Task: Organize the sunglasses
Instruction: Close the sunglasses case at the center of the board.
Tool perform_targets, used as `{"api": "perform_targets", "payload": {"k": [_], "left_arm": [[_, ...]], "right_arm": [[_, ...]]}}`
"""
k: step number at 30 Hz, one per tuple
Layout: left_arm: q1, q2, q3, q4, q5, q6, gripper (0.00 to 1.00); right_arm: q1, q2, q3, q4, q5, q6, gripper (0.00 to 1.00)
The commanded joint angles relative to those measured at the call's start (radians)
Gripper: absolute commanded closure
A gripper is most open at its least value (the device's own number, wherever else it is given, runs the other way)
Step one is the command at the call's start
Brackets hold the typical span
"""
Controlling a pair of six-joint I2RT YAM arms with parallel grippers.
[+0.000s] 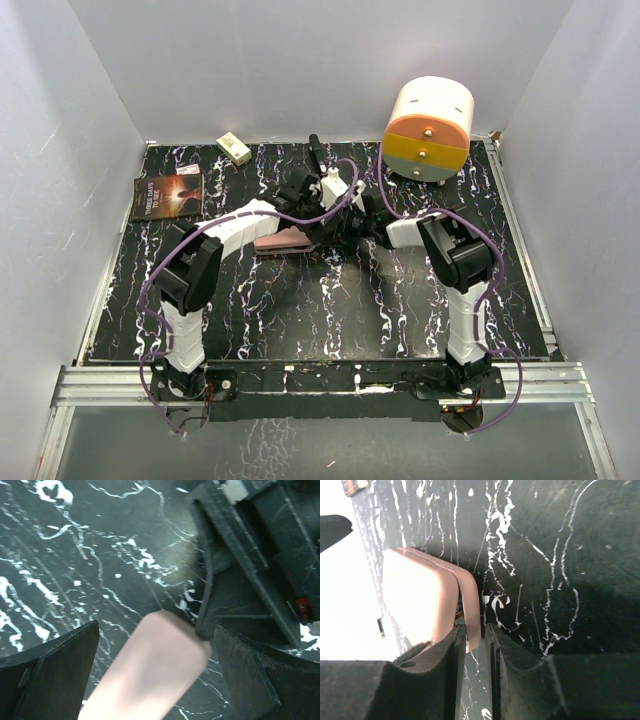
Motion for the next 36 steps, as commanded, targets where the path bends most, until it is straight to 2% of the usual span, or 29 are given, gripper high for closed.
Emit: {"api": "perform_targets", "payload": {"k": [1, 6, 14, 18, 20, 23, 28, 36], "left_arm": [[-0.021, 0.001, 0.005, -0.069, 0.06, -0.025, 0.03], [-0.029, 0.004, -0.022, -0.066, 0.058, -0.027, 0.03], [-0.029, -0.064, -0.053, -0.018, -0.012, -0.005, 0.03], [-0.027, -0.124, -0.096, 0.024, -0.079, 0.015, 0.03], [-0.019, -0.147, -0.134, 0.044, -0.09, 0.013, 0.03], [-0.011, -0.18, -0.198, 0.068, -0.062, -0.014, 0.03], [-0.01, -0.19, -0.312, 0.129, 0.045, -0.061, 0.03], [0.005, -0.157, -0.337, 0.165, 0.176, -0.095, 0.04]], "right_arm": [[-0.01, 0.047, -0.06, 0.116, -0.106, -0.004, 0.68], [-0.056, 0.054, -0.115, 0.211, -0.172, 0.052, 0.67], [-0.127, -0.02, -0.187, 0.175, -0.19, -0.016, 0.68], [-0.13, -0.075, -0.178, 0.072, -0.151, -0.08, 0.73], [-0.129, -0.098, -0.181, 0.064, -0.14, -0.083, 0.79], [-0.129, -0.113, -0.183, 0.067, -0.135, -0.073, 0.92], [-0.127, -0.124, -0.183, 0.074, -0.132, -0.059, 0.92], [-0.126, -0.143, -0.2, 0.06, -0.119, -0.063, 0.92]]}}
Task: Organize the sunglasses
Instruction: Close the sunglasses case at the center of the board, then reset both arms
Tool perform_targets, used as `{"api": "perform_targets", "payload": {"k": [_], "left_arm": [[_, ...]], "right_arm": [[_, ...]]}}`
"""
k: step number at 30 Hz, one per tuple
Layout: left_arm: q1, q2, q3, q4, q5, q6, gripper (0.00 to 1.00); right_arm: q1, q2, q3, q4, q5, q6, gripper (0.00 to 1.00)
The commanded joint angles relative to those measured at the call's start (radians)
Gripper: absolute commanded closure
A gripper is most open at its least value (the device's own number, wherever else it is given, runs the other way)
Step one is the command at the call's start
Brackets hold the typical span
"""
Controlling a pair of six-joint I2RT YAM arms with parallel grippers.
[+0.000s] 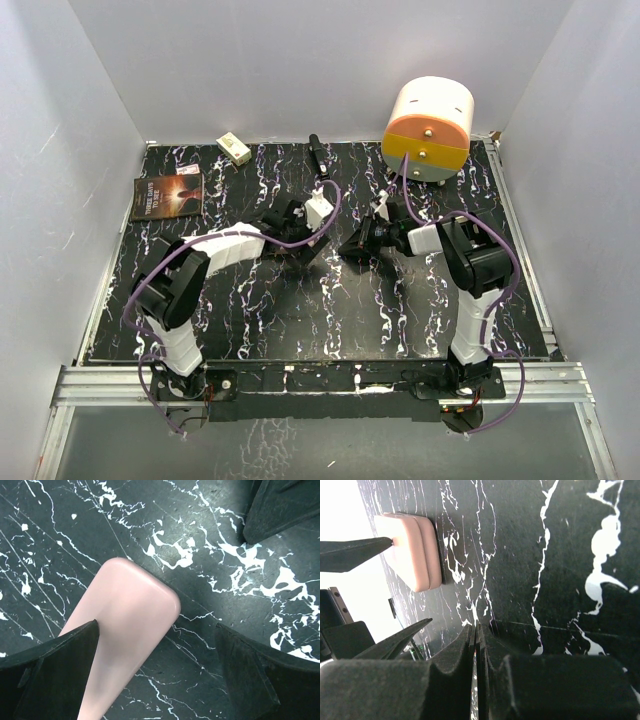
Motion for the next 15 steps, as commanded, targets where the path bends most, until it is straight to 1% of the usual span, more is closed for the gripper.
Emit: {"api": "perform_targets", "payload": {"k": [1, 6, 9, 12, 15], "left_arm": [[0.017, -0.004, -0.006, 0.003, 0.145, -0.044, 0.04], [0.022, 0.001, 0.001, -0.035, 0.186, -0.053, 0.06], [0.022, -0.035, 0.002, -0.042, 0.16, -0.045, 0.06], [0.022, -0.093, 0.083, -0.131, 0.129, -0.026, 0.05], [0.023, -0.145, 0.221, -0.245, 0.064, 0.009, 0.03]], "right_arm": [[0.002, -0.056, -0.018, 0.03, 0.013, -0.026, 0.92], [0.001, -0.058, -0.023, 0.031, 0.014, -0.024, 0.92], [0.002, -0.067, -0.02, 0.029, 0.009, -0.023, 0.92], [0.001, -0.098, -0.01, -0.009, 0.017, -0.041, 0.92], [0.001, -0.171, 0.038, -0.165, 0.112, -0.135, 0.91]]}}
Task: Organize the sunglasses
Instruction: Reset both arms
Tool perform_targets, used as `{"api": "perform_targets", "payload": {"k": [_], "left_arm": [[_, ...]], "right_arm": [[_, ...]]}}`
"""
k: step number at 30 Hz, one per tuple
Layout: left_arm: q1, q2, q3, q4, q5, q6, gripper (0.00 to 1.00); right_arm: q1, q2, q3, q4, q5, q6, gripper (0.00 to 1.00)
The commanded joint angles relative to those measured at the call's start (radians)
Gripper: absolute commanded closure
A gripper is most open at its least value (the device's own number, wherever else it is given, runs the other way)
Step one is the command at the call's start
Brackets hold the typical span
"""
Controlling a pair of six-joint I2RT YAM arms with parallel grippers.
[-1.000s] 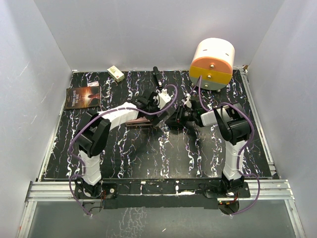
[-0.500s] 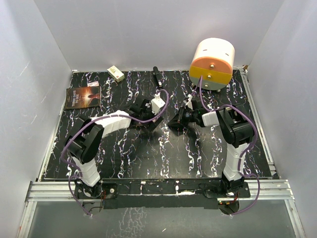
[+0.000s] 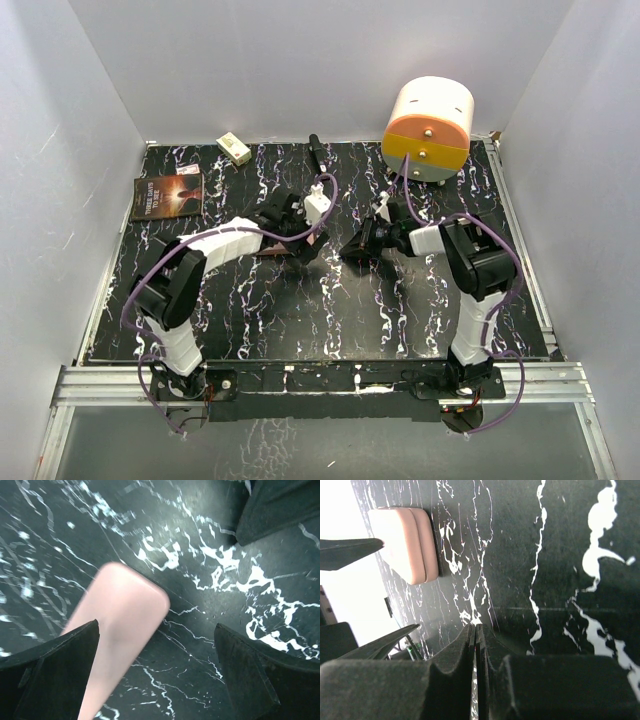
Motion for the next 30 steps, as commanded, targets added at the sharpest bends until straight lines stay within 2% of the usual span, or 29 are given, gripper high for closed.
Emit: {"api": "perform_targets", "payload": {"k": [1, 3, 4, 7, 10, 13, 16, 21, 24, 30], "left_arm": [[0.0, -0.141, 0.229, -0.199, -0.083, 0.038, 0.03], [0.002, -0.154, 0.352, -0.258, -0.192, 0.064, 0.03], [0.008, -0.165, 0.396, -0.28, -0.231, 0.072, 0.03], [0.046, -0.239, 0.465, -0.31, -0.32, 0.05, 0.03], [0.113, -0.334, 0.463, -0.336, -0.342, 0.002, 0.03], [0.18, -0.403, 0.386, -0.346, -0.339, -0.037, 0.03], [0.214, -0.48, 0.256, -0.317, -0.354, -0.066, 0.03], [0.317, -0.513, 0.191, -0.348, -0.36, -0.135, 0.03], [0.378, -0.568, 0.172, -0.349, -0.357, -0.12, 0.03], [0.407, -0.653, 0.139, -0.332, -0.414, -0.119, 0.03]], "right_arm": [[0.002, -0.156, 0.081, -0.18, 0.147, -0.149, 0.85], [0.002, -0.23, 0.123, -0.296, 0.253, -0.201, 0.56], [0.0, -0.267, 0.143, -0.341, 0.3, -0.222, 0.48], [0.0, -0.373, 0.217, -0.485, 0.411, -0.28, 0.32], [0.0, -0.486, 0.284, -0.574, 0.503, -0.321, 0.17], [-0.002, -0.591, 0.326, -0.623, 0.572, -0.339, 0.09], [0.0, -0.651, 0.318, -0.607, 0.538, -0.336, 0.03], [0.0, -0.631, 0.308, -0.635, 0.475, -0.309, 0.03], [0.0, -0.687, 0.295, -0.643, 0.499, -0.317, 0.02], [0.0, -0.753, 0.359, -0.715, 0.614, -0.362, 0.02]]}}
